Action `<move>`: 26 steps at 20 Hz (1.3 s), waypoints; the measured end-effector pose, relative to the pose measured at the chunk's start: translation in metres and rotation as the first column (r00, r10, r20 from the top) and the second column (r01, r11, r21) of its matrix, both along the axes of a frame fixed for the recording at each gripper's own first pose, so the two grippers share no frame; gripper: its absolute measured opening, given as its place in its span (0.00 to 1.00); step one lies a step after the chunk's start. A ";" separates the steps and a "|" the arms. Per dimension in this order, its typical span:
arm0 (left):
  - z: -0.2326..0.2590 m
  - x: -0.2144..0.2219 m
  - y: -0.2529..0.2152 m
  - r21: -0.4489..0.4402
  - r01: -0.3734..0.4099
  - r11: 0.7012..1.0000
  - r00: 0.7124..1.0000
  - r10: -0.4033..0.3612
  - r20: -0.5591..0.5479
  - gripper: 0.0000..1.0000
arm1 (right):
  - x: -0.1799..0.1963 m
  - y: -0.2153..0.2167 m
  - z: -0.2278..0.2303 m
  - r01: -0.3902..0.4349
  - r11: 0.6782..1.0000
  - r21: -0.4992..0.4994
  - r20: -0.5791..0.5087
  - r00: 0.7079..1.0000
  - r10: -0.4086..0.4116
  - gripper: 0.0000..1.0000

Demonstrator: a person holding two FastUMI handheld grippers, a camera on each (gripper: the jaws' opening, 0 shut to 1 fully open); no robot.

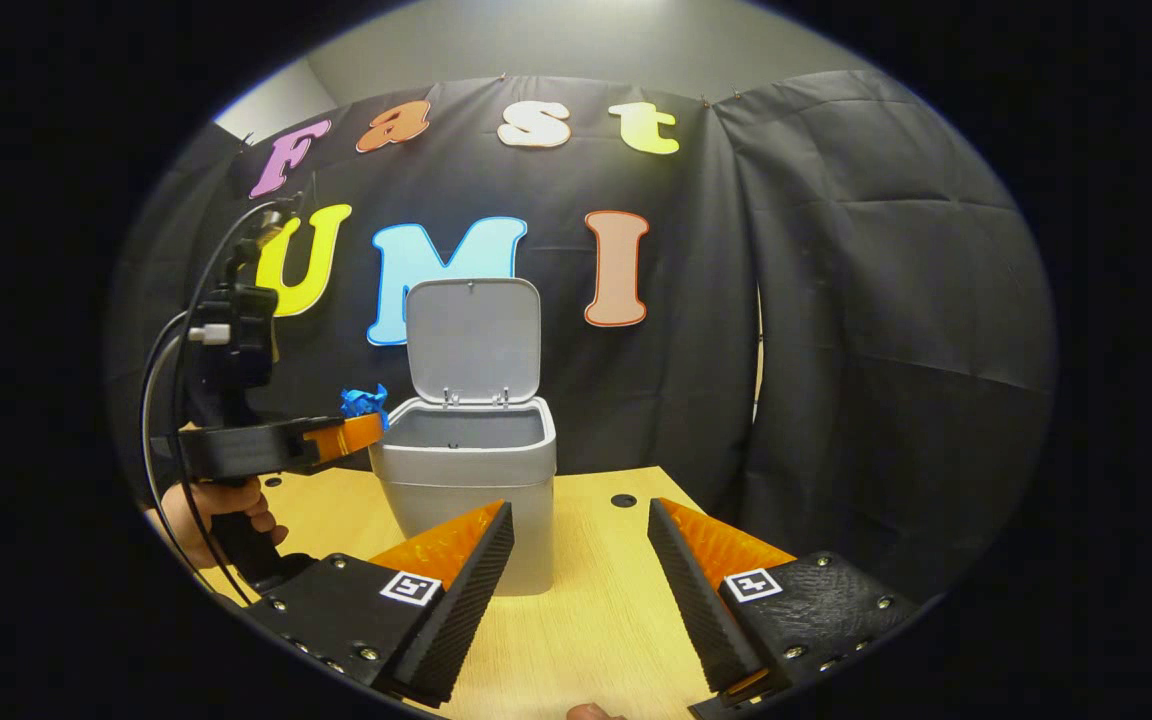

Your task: Press the lid of the desktop garbage bin to open it, pick up the crumpled paper on the desktop and throw it into the bin, then pick up the pop can on the desktop and drop it into the bin, and finally close the garbage bin lid.

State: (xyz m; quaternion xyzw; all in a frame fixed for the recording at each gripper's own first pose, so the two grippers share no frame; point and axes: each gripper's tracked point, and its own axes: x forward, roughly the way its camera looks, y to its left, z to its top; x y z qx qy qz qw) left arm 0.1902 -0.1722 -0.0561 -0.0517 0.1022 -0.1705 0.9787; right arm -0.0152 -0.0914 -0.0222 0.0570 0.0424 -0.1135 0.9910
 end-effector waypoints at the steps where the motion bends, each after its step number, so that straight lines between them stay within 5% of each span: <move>1: -0.002 0.006 -0.004 0.009 0.004 1.000 1.000 -0.004 -0.002 0.12 | 0.001 0.000 0.002 0.001 1.000 0.000 0.003 1.000 -0.001 0.88; 11: 0.004 0.031 -0.023 0.101 0.051 0.994 0.997 -0.056 0.048 0.29 | 0.009 0.004 -0.001 0.002 1.000 0.006 -0.008 1.000 -0.002 0.88; 14: -0.002 0.032 -0.027 0.099 0.062 0.993 0.997 -0.065 0.033 0.47 | 0.010 0.004 -0.001 0.005 1.000 0.006 -0.007 1.000 -0.005 0.88; 17: -0.002 0.028 -0.032 0.077 0.089 0.993 0.996 -0.090 0.020 0.53 | 0.010 0.003 -0.002 0.008 1.000 0.006 -0.009 1.000 -0.008 0.88; 23: 0.011 0.019 -0.029 0.048 0.083 0.995 0.995 -0.086 0.051 0.89 | 0.010 0.006 -0.001 0.000 1.000 -0.010 -0.004 1.000 0.000 0.88; 26: 0.019 0.010 -0.017 0.040 0.059 0.997 0.996 -0.061 0.060 0.94 | 0.010 0.014 0.001 -0.021 1.000 -0.016 0.007 1.000 0.021 0.88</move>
